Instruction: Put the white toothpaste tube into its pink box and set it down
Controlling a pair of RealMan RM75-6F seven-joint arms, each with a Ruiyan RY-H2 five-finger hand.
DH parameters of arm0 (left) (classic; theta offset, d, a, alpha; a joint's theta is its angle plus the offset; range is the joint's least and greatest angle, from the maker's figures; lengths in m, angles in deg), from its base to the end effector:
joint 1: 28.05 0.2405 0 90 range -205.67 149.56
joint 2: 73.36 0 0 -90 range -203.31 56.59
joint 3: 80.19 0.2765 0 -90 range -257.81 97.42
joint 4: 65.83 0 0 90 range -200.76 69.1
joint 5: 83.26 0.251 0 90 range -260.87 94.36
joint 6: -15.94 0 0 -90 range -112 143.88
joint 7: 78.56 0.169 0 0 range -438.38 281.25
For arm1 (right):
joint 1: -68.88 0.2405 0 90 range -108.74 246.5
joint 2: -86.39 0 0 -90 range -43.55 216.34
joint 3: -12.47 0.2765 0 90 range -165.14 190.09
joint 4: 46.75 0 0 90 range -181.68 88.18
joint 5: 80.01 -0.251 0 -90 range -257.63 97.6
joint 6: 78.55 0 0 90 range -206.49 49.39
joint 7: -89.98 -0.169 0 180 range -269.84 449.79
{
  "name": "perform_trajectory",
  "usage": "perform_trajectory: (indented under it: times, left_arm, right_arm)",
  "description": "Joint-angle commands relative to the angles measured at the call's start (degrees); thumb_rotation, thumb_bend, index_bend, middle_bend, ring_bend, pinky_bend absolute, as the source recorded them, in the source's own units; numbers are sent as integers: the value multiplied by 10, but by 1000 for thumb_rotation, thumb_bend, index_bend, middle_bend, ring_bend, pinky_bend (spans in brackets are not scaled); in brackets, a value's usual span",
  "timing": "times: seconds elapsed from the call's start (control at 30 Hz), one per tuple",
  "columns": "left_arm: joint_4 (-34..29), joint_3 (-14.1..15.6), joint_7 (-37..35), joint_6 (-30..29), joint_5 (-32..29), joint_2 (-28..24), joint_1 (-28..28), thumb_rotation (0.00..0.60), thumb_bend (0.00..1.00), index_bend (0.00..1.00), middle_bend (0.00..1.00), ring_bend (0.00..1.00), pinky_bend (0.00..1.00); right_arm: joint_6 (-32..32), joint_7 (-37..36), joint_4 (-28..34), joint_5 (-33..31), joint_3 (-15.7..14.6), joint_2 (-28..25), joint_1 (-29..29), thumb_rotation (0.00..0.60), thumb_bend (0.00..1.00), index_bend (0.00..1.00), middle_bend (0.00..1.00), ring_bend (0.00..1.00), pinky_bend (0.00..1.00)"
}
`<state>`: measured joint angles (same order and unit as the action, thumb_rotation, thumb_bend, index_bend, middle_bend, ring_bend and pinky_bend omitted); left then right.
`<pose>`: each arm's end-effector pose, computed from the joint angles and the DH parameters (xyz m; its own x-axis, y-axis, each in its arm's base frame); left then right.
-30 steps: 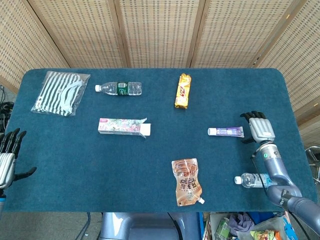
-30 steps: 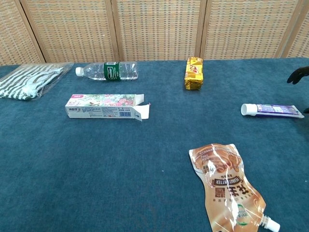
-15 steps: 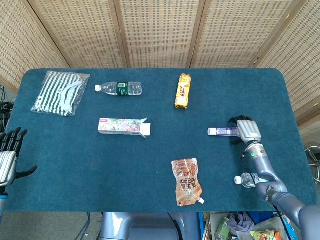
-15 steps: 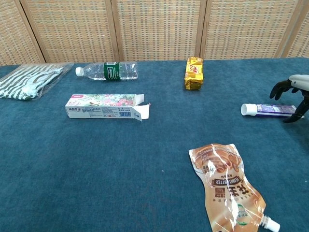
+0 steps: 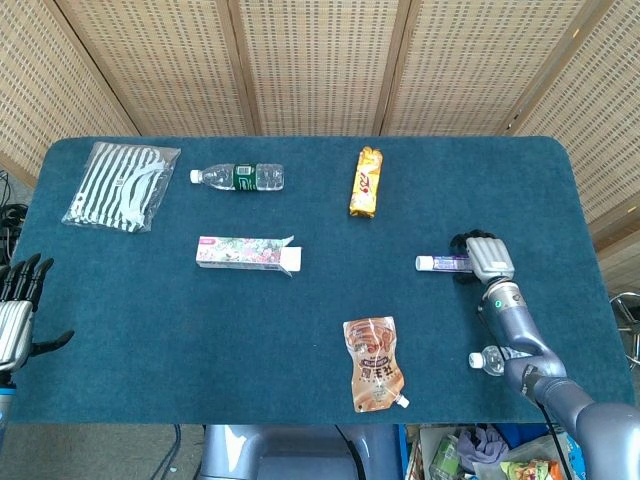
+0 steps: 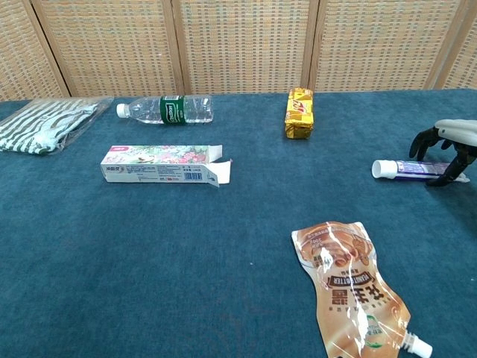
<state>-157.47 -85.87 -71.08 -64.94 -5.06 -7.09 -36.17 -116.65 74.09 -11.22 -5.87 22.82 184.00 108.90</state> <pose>-0.3515 0.2422 0.1233 0.4687 0.0164 0.8832 0.8808 0.0679 -0.4687 -0.3550 -0.4738 -0.0168 0.4039 -0.3293 0.8535 -0.9060 -0.0145 0.4231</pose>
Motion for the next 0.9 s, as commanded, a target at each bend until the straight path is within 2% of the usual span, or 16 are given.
perform_trajectory:
  times: [0.03,0.17,0.27,0.33,0.63,0.9]
  left_arm:
    - [0,0,1,2,-2,0,-1,600,63,0,0,0,0]
    - [1,-1,4,6,-5,2,-3,600,63,0,0,0,0]
    - [1,-2,7,7,-9,4,-4,600,63,0,0,0,0]
    - [1,-2,10,9,-11,5,-5,600,62,0,0,0,0]
    - [-4,-5,16,25,-19,5,-16,600,63,0,0,0,0]
    - [-10,-25,29,60,-36,-7,-46,600,63,0,0,0,0]
  right_arm:
    - [10,-11,-13,5,-6,6,3,600,305,365,376,223,224]
    - [9,-26,-33,16,-13,15,4,600,410,487,492,327,359]
    - [-1,-44,-44,26,-18,20,4,600,503,551,553,385,406]
    - [-11,-59,-48,38,-25,21,3,600,529,559,561,392,407]
    - [-88,-102,-24,89,-54,-10,-14,600,532,565,568,402,407]
    - [-194,-97,55,119,-61,-72,-41,600,532,573,573,408,408]
